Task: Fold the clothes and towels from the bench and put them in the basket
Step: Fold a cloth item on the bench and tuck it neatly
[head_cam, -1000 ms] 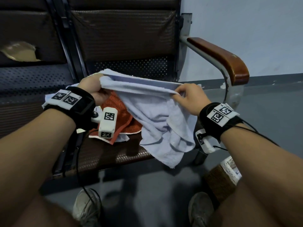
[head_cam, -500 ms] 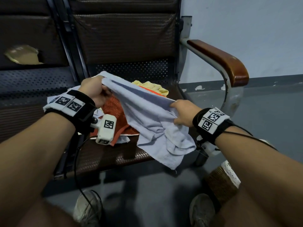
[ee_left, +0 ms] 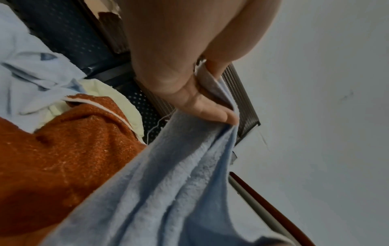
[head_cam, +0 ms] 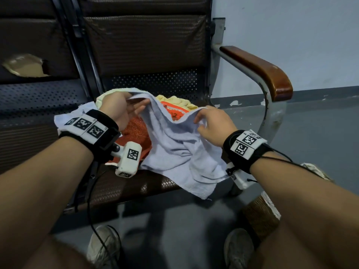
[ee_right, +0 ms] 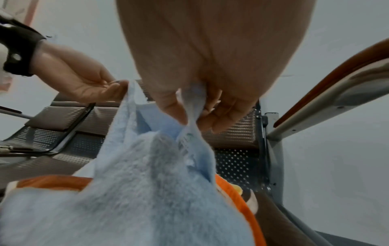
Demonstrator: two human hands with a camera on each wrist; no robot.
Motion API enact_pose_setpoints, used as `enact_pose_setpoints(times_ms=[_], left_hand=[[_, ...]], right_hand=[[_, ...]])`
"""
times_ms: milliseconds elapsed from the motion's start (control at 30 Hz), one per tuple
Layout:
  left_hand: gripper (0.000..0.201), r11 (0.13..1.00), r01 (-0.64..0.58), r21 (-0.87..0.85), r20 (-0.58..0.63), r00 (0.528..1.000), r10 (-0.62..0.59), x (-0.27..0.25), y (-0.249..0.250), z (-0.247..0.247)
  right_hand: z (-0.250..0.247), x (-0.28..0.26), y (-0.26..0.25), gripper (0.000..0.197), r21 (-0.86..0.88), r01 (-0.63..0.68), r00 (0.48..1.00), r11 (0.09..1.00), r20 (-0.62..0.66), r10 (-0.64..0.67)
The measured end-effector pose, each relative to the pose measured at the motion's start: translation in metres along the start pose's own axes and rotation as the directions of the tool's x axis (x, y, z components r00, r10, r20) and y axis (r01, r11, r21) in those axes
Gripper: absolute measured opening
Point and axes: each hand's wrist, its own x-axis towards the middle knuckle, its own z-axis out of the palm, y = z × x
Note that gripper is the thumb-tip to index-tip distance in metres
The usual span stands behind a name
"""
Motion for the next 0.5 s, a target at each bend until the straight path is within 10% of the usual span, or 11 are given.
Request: enact_pose_setpoints(times_ms=[300,500], left_hand=[[0.02,0.997,0.071,0.031,0.252,0.965,-0.076,-0.026,-0.021,0.045],[0.011,0.995,-0.076,0.058,0.042,0.996,0.074,-0.014,-0.018,0.04]], right_hand=[[0.027,0.005,-0.043,0.052,0.172,-0.027,0.997,0.985,-0.067,0.039],[0.024,0.013,-0.028,0.037,0.487,-0.155,0.977,0.859,-0.053,0.207]])
